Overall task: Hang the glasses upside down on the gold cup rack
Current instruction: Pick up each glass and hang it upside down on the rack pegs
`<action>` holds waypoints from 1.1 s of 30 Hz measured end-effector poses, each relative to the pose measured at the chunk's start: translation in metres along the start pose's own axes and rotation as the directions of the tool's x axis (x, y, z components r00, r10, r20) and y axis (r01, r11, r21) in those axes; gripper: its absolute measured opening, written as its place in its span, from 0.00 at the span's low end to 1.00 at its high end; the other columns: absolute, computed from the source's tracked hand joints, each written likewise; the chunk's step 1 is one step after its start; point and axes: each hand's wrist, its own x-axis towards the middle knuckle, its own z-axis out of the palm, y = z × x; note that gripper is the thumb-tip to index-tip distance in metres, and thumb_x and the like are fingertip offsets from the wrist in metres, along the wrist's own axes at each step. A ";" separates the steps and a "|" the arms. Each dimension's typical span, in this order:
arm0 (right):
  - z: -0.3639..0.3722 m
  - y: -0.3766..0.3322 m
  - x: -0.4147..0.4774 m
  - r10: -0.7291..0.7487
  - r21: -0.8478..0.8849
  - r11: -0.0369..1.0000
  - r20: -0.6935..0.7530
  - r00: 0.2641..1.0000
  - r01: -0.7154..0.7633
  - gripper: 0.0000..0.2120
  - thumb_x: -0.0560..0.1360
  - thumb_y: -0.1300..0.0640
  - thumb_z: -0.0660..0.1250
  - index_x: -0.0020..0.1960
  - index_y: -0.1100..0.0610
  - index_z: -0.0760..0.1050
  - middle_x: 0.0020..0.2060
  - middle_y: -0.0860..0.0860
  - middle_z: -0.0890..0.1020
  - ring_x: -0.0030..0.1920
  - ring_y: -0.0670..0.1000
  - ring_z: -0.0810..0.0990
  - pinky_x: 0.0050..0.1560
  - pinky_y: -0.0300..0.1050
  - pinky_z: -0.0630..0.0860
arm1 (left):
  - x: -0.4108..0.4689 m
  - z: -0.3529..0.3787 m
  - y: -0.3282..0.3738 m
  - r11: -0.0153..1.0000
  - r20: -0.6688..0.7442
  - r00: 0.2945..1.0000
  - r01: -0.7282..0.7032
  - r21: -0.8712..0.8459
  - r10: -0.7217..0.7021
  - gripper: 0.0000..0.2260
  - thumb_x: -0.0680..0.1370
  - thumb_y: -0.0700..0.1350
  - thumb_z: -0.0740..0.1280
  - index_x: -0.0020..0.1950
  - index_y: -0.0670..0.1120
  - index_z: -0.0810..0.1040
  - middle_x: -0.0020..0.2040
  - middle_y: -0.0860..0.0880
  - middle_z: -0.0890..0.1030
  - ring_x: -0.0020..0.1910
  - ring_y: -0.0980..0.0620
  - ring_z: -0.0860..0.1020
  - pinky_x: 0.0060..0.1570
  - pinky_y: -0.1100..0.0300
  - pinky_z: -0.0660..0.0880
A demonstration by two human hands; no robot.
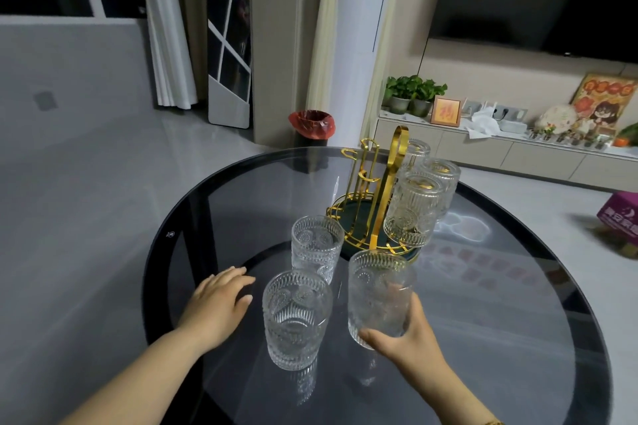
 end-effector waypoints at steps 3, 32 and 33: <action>-0.019 -0.021 0.006 -0.017 0.029 0.999 -0.015 1.000 0.018 0.22 0.62 0.67 0.73 0.48 0.47 0.69 0.47 0.47 0.79 0.41 0.33 0.78 0.38 0.23 0.72 | 0.009 -0.012 0.006 0.991 -0.070 0.998 -0.005 -0.134 -0.005 0.13 0.76 0.42 0.60 0.61 0.47 0.72 0.66 0.48 0.73 0.66 0.50 0.68 0.66 0.57 0.61; -0.072 -0.222 0.261 -0.109 -0.852 0.465 0.213 0.971 0.239 0.37 0.61 0.55 0.74 0.65 0.57 0.59 0.62 0.58 0.71 0.57 0.57 0.70 0.52 0.47 0.69 | 0.111 -0.066 0.149 0.806 0.171 0.802 -0.588 0.062 0.572 0.28 0.77 0.56 0.54 0.71 0.55 0.42 0.75 0.56 0.44 0.70 0.62 0.40 0.57 0.69 0.29; -0.068 -0.219 0.266 -0.088 -0.859 0.452 0.224 0.971 0.239 0.38 0.61 0.56 0.74 0.65 0.57 0.59 0.63 0.58 0.70 0.59 0.58 0.70 0.56 0.49 0.70 | 0.112 -0.066 0.149 0.803 0.170 0.799 -0.593 0.062 0.577 0.28 0.77 0.56 0.54 0.72 0.55 0.43 0.75 0.56 0.45 0.71 0.61 0.40 0.60 0.68 0.31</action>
